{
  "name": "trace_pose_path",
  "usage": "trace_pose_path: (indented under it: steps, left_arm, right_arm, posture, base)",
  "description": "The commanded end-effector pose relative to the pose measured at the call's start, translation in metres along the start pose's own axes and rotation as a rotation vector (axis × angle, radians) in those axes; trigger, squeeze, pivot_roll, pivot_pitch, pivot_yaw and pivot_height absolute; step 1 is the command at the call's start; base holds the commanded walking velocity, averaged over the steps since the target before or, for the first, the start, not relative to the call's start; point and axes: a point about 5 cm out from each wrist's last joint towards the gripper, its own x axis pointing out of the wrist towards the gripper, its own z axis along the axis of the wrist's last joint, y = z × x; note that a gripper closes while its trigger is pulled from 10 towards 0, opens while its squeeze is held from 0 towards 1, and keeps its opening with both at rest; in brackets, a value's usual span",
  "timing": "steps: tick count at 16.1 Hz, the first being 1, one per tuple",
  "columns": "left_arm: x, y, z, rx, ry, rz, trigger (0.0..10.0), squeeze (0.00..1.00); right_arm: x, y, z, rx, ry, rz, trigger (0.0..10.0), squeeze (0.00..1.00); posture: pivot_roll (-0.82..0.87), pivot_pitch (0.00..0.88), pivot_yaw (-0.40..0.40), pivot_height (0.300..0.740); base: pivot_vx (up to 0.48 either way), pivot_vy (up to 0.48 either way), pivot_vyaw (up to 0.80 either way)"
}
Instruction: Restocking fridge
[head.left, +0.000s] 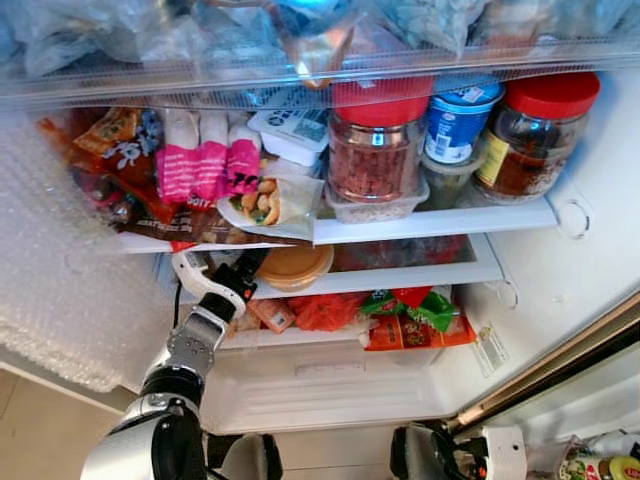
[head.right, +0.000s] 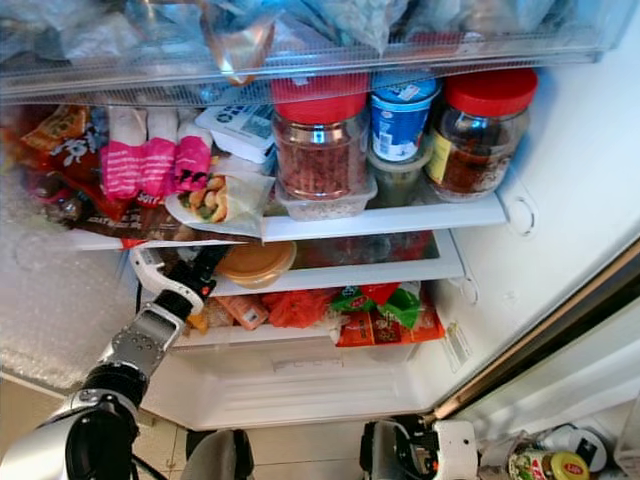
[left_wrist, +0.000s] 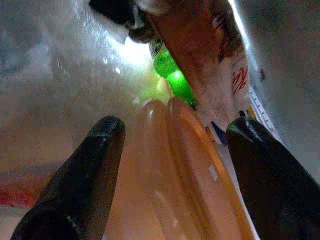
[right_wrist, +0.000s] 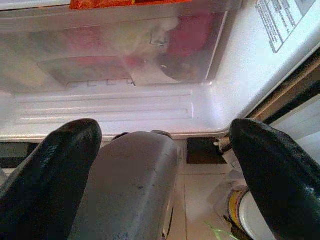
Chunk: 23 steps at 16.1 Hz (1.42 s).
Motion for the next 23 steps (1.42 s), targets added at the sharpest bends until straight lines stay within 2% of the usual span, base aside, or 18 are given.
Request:
trace_pose_path:
  steps: [1,7,14,18,21,23]
  left_arm:
    - [-0.006,0.004,-0.003,-0.011,0.005,0.02,10.0,0.0]
    - [-0.015,0.002,-0.006,-0.01,0.003,0.023,10.0,0.0]
    - [-0.034,0.001,-0.014,0.023,0.05,0.037,10.0,0.0]
    - [-0.045,-0.001,-0.019,0.028,0.088,0.035,10.0,0.0]
    - [-0.055,0.001,-0.017,0.04,0.115,0.048,10.0,0.0]
    - [-0.056,-0.001,-0.015,0.039,0.114,0.05,10.0,0.0]
  right_arm:
    - [-0.022,-0.004,-0.033,0.037,0.13,-0.013,10.0,0.0]
    - [-0.029,0.002,-0.045,0.048,0.152,-0.008,10.0,0.0]
    - [-0.012,0.024,-0.037,0.047,0.145,0.009,10.0,0.0]
    - [-0.008,0.022,-0.033,0.043,0.146,0.0,10.0,0.0]
    - [-0.007,0.021,-0.032,0.044,0.149,-0.005,10.0,0.0]
    - [-0.007,0.02,-0.031,0.042,0.148,-0.005,10.0,0.0]
  posture:
    - [-0.12,0.157,0.047,0.618]
    - [-0.11,0.153,0.051,0.618]
    - [-0.11,0.145,0.055,0.618]
    - [-0.11,0.139,0.058,0.618]
    - [-0.1,0.138,0.06,0.618]
    - [-0.1,0.138,0.059,0.618]
  base:
    - [0.0,0.0,0.0]
    - [0.0,0.0,0.0]
    - [0.0,0.0,0.0]
    - [0.0,0.0,0.0]
    - [0.0,0.0,0.0]
    - [0.0,0.0,0.0]
